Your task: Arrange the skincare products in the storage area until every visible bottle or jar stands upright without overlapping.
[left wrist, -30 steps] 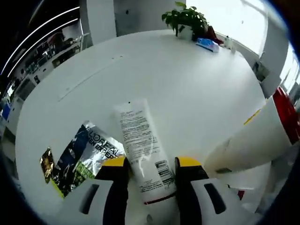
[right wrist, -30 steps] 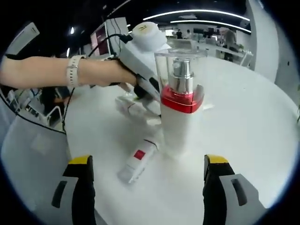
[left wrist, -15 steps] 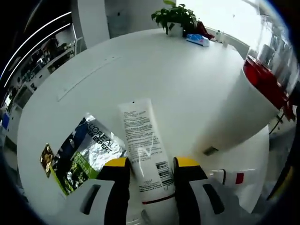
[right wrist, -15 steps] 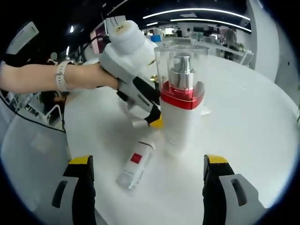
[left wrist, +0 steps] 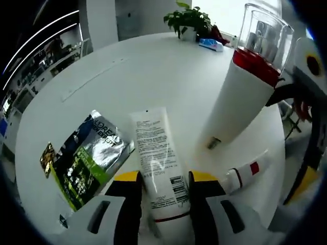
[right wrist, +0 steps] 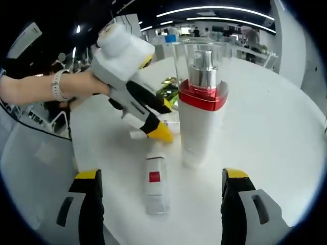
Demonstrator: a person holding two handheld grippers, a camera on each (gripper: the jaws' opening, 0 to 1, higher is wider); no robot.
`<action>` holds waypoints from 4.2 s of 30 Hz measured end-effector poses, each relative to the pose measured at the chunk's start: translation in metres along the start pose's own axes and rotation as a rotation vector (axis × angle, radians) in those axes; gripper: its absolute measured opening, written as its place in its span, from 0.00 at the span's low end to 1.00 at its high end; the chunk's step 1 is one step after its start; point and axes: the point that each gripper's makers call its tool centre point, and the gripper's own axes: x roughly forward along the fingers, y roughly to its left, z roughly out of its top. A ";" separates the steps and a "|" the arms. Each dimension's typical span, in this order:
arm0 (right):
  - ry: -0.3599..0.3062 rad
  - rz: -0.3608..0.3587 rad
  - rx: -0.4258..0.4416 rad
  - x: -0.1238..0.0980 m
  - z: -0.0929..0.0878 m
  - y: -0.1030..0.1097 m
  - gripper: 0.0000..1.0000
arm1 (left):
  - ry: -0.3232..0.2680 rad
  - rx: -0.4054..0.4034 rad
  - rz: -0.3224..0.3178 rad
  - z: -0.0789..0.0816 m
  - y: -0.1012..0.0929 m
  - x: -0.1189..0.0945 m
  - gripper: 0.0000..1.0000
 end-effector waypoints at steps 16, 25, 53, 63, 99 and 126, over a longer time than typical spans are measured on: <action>0.038 0.029 0.007 0.005 -0.008 0.006 0.95 | -0.005 -0.031 -0.062 -0.027 -0.011 -0.022 0.28; 0.047 0.038 0.009 0.005 -0.010 0.008 0.94 | -0.010 -0.073 -0.100 -0.045 -0.022 -0.036 0.27; -0.030 0.246 0.341 0.019 0.001 0.045 0.82 | -0.016 -0.149 -0.210 -0.078 -0.041 -0.060 0.26; -0.052 0.259 0.444 0.033 0.011 0.055 0.79 | -0.051 -0.212 -0.235 -0.076 -0.040 -0.064 0.26; -0.351 0.155 1.078 0.063 0.042 0.035 0.41 | -0.146 -0.337 -0.299 -0.075 -0.036 -0.073 0.26; -0.448 0.234 1.042 0.036 0.079 0.024 0.10 | -0.280 -0.082 -0.247 -0.047 -0.044 -0.096 0.25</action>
